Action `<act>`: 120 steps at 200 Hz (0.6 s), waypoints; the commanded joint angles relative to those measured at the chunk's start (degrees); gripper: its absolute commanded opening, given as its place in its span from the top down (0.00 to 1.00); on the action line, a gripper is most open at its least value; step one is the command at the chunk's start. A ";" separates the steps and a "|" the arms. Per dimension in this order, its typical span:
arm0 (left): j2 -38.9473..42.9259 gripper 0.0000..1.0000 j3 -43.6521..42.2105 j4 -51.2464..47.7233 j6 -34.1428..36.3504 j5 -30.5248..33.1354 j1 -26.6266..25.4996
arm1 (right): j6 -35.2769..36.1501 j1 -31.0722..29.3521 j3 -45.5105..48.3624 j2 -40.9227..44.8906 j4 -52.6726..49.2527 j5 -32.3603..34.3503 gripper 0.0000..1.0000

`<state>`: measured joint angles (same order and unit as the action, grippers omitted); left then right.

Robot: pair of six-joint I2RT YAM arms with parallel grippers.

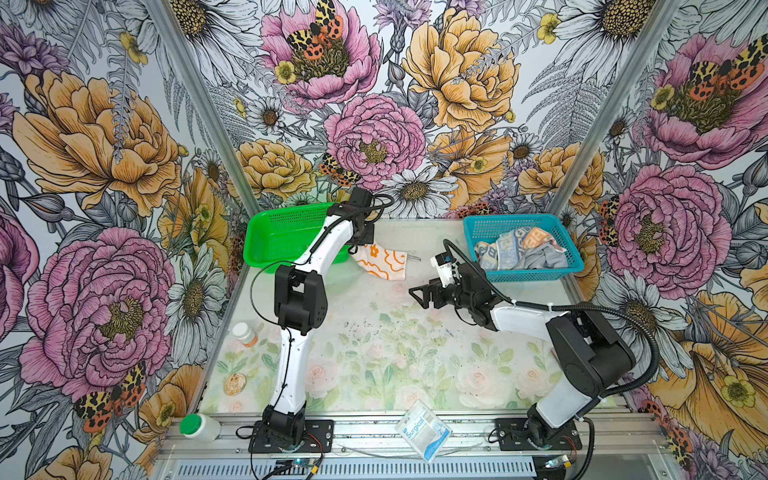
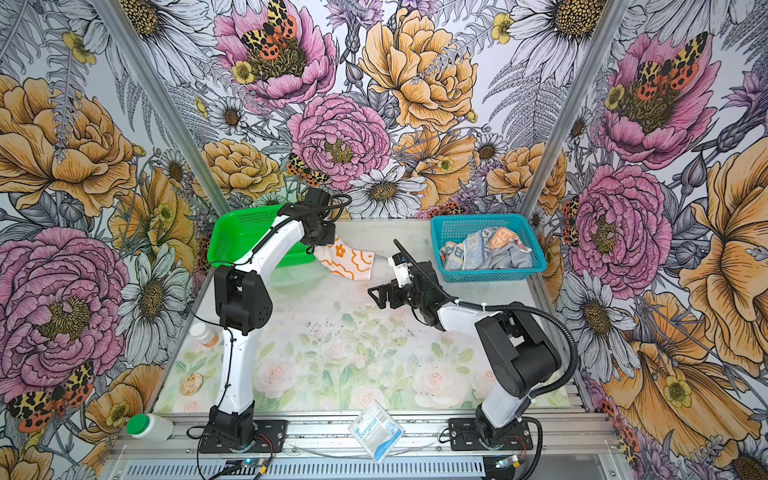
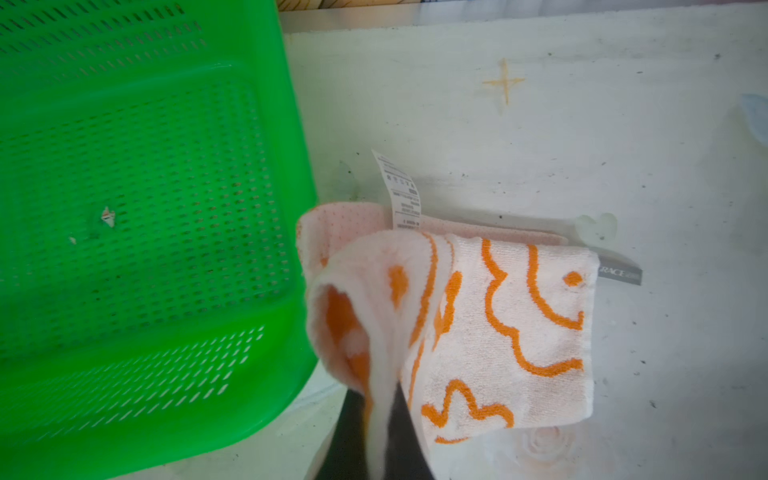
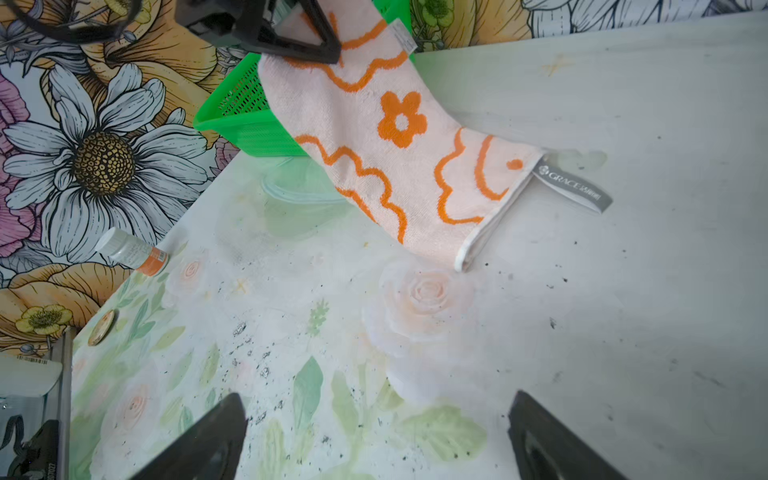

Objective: Fold and stack the towels
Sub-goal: 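Lift the towel toward the green basket with left gripper while right draws back, then lower the folded towel into the green basket and open the left gripper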

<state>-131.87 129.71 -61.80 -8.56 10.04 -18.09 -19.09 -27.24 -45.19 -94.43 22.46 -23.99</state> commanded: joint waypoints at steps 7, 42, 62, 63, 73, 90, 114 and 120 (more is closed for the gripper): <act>-2.46 1.00 6.84 -5.70 4.87 5.49 0.29 | 4.29 -0.55 1.84 1.06 11.69 2.81 0.00; -5.38 1.00 14.55 -5.59 5.86 5.63 1.60 | 3.31 -0.53 -0.63 -3.55 12.60 0.63 0.01; -6.75 1.00 18.72 -5.49 6.01 5.06 2.64 | 2.84 -0.54 -1.11 -4.38 12.78 0.15 0.01; -6.78 1.00 18.91 -5.51 6.01 5.06 2.68 | 2.84 -0.54 -1.12 -4.37 12.74 0.16 0.01; -7.39 1.00 21.06 -5.47 6.08 4.73 3.12 | 2.98 -0.53 -1.29 -4.67 12.55 0.24 0.00; -8.13 1.00 24.34 -5.38 5.84 4.70 4.13 | 3.04 -0.54 -2.07 -5.21 11.26 0.10 0.01; -8.49 1.00 26.98 -5.28 4.83 3.35 5.90 | 2.91 -0.54 -2.91 -6.45 10.86 -0.53 0.01; -8.40 1.00 27.04 -5.22 4.49 3.00 6.57 | 2.83 -0.59 -3.17 -6.68 10.65 -0.75 0.01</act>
<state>-139.39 154.47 -67.51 -3.44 13.72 -13.61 -16.62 -27.79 -46.11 -99.55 32.42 -23.51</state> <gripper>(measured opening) 0.059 0.995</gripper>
